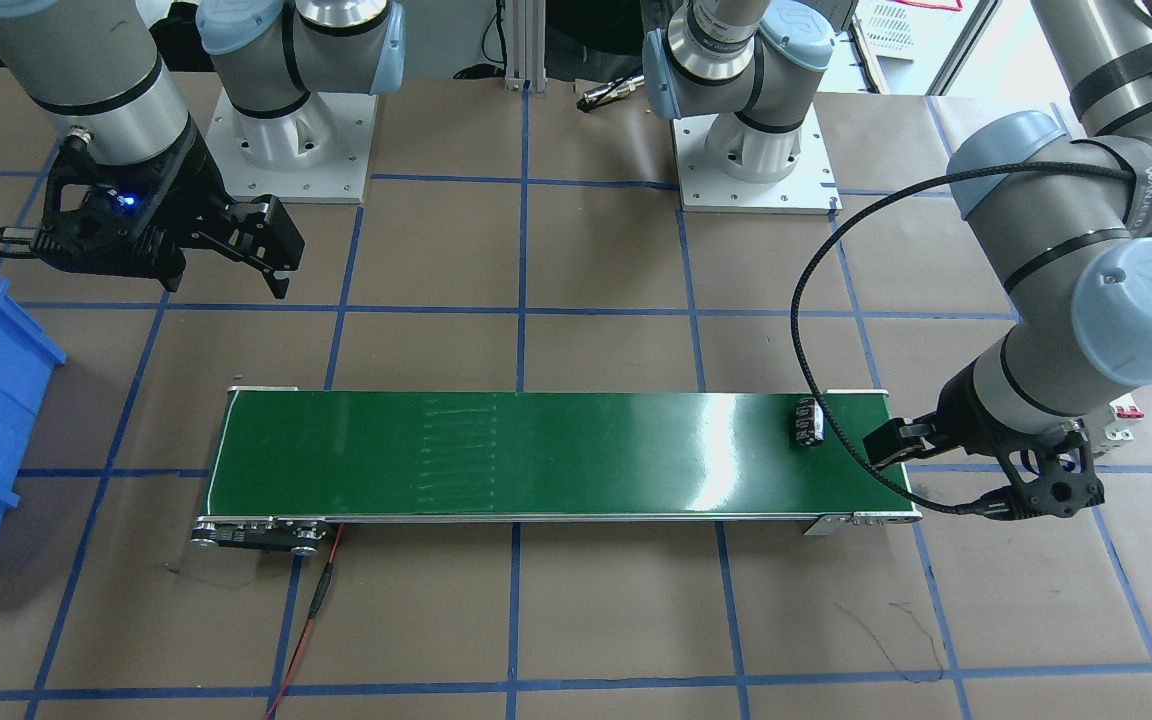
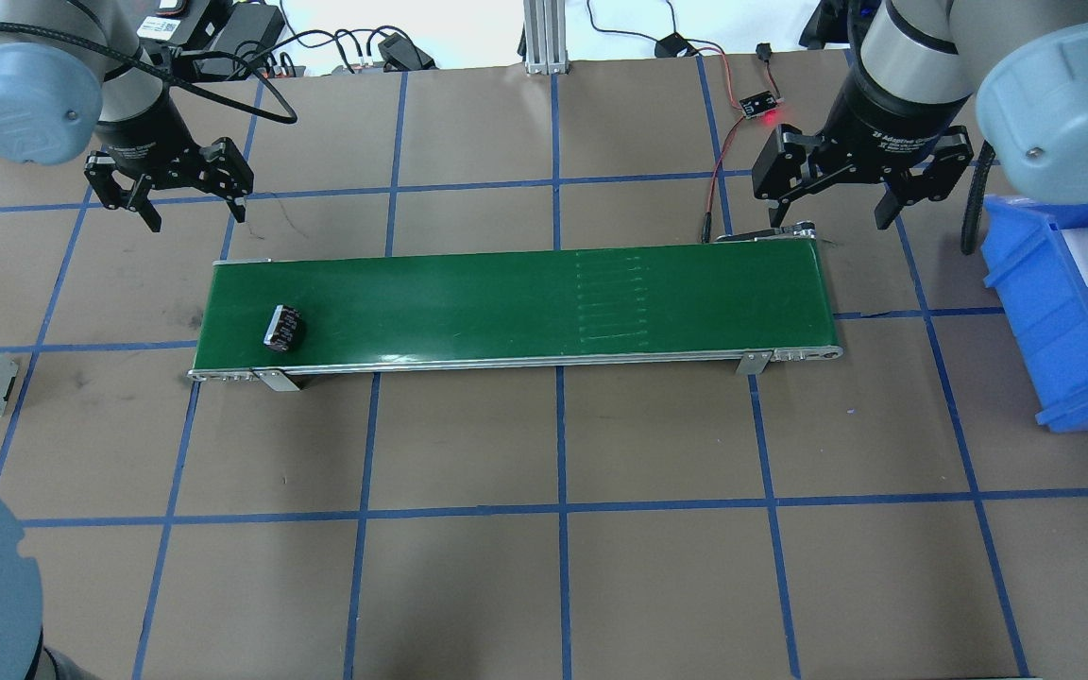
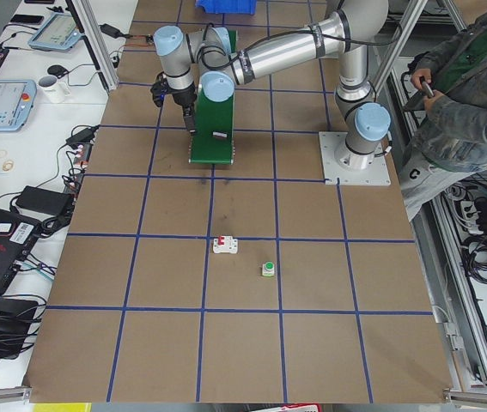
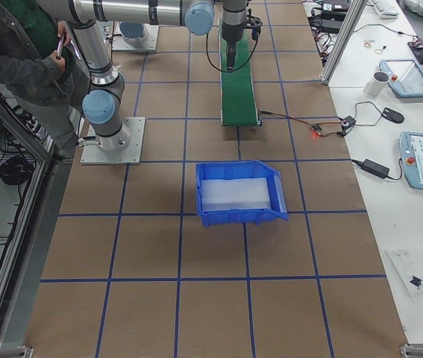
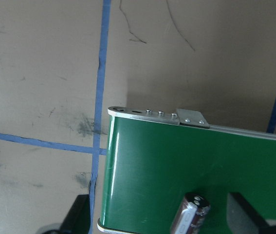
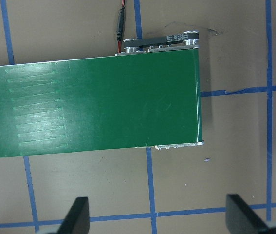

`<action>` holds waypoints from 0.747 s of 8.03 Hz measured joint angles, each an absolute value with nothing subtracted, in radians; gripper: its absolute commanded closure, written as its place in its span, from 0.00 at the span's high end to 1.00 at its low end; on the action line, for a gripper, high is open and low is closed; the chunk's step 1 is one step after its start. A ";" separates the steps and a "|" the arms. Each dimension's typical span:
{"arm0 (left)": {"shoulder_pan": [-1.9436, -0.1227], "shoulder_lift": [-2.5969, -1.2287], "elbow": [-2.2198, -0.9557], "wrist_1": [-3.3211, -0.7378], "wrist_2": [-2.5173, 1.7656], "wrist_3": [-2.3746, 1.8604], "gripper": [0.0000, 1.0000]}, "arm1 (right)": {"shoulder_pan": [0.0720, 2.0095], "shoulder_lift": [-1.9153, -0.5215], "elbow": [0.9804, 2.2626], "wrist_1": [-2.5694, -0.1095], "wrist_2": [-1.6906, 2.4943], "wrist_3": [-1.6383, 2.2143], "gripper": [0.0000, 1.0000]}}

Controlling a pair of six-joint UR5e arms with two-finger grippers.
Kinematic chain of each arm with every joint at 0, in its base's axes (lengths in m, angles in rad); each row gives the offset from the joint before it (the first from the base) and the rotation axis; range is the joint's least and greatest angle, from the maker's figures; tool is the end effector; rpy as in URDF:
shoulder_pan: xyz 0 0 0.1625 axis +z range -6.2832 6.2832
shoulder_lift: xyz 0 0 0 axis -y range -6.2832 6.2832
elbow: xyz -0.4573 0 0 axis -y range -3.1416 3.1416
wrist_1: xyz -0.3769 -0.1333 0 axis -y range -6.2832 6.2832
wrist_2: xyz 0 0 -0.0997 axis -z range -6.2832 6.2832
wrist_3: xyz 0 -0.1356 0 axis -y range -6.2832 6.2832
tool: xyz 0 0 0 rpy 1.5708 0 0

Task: Move capacitor from left to right
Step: 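Raise the left gripper away while the right gripper lowers toward the belt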

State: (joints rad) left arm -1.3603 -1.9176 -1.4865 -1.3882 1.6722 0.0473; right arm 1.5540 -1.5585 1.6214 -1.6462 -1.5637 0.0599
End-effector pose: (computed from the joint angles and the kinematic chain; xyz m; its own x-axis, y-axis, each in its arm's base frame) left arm 0.0101 -0.6196 0.3523 -0.9834 -0.1537 -0.0970 -0.1620 0.9832 0.0845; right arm 0.1261 -0.4854 0.4617 -0.9970 0.0765 -0.0078 0.0766 0.9970 -0.0121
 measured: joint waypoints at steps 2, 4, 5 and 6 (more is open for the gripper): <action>-1.332 -1.903 -1.478 -1.388 1.677 0.049 1.00 | 1.554 -1.558 1.622 -1.644 -1.562 0.061 1.00; -1.324 -1.888 -1.477 -1.388 1.680 0.049 1.00 | 1.554 -1.556 1.626 -1.644 -1.564 0.061 1.00; -1.323 -1.880 -1.477 -1.388 1.680 0.049 1.00 | 1.554 -1.556 1.627 -1.645 -1.564 0.061 1.00; -1.323 -1.869 -1.479 -1.390 1.680 0.048 1.00 | 1.554 -1.555 1.627 -1.647 -1.564 0.061 1.00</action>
